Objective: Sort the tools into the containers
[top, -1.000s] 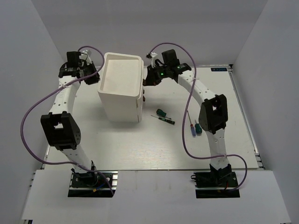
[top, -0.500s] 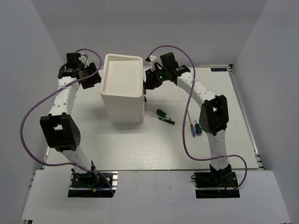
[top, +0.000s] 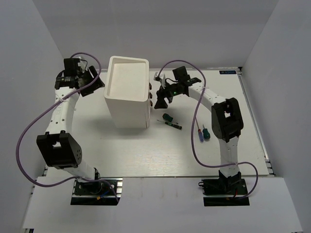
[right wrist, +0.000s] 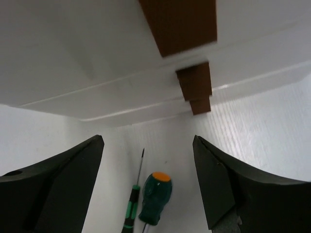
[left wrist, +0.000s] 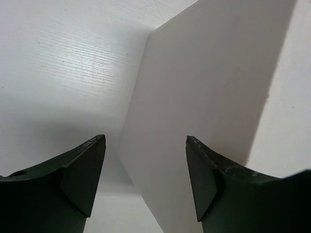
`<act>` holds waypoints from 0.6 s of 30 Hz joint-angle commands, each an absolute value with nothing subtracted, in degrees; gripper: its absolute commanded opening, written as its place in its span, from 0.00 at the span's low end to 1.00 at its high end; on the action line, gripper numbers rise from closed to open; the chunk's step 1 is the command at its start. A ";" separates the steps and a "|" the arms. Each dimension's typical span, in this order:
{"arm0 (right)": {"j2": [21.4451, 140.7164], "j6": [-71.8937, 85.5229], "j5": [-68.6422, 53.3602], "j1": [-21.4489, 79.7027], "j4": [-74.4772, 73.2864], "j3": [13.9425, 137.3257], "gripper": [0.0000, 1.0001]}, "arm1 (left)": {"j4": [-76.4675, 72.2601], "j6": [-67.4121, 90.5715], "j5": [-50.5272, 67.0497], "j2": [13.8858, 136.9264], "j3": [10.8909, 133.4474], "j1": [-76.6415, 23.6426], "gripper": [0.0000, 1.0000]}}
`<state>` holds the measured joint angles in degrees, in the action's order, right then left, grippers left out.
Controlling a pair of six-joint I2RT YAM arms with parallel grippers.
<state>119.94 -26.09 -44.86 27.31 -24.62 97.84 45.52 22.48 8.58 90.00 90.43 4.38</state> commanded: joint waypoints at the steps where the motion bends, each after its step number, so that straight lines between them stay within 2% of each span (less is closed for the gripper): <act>1: 123.12 -31.90 -49.92 27.69 -19.07 102.03 0.80 | 46.49 23.20 8.61 87.02 89.74 5.01 0.78; 8: 130.41 -29.18 -48.43 28.04 -15.03 110.30 0.80 | 47.02 22.59 7.47 85.34 88.07 6.06 0.81; 13: 132.54 -26.90 -50.87 27.42 -9.86 111.89 0.72 | 47.02 22.59 7.47 84.73 86.93 6.06 0.82; 14: 132.54 -26.46 -51.32 27.33 -7.84 111.28 0.69 | 47.54 22.59 7.47 84.73 86.92 6.06 0.82; 15: 132.28 -26.11 -51.85 27.33 -7.04 110.92 0.59 | 47.55 22.59 7.47 84.73 86.92 6.06 0.82; 17: 131.84 -26.45 -53.78 27.16 -6.16 109.96 0.46 | 47.55 22.59 7.47 84.20 86.40 6.06 0.82; 18: 130.62 -26.19 -54.75 27.25 -4.67 109.08 0.35 | 47.55 22.59 7.47 84.20 86.40 6.06 0.82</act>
<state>132.73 -27.07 -50.09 26.87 -13.02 109.62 46.85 22.57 7.88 87.31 86.89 5.82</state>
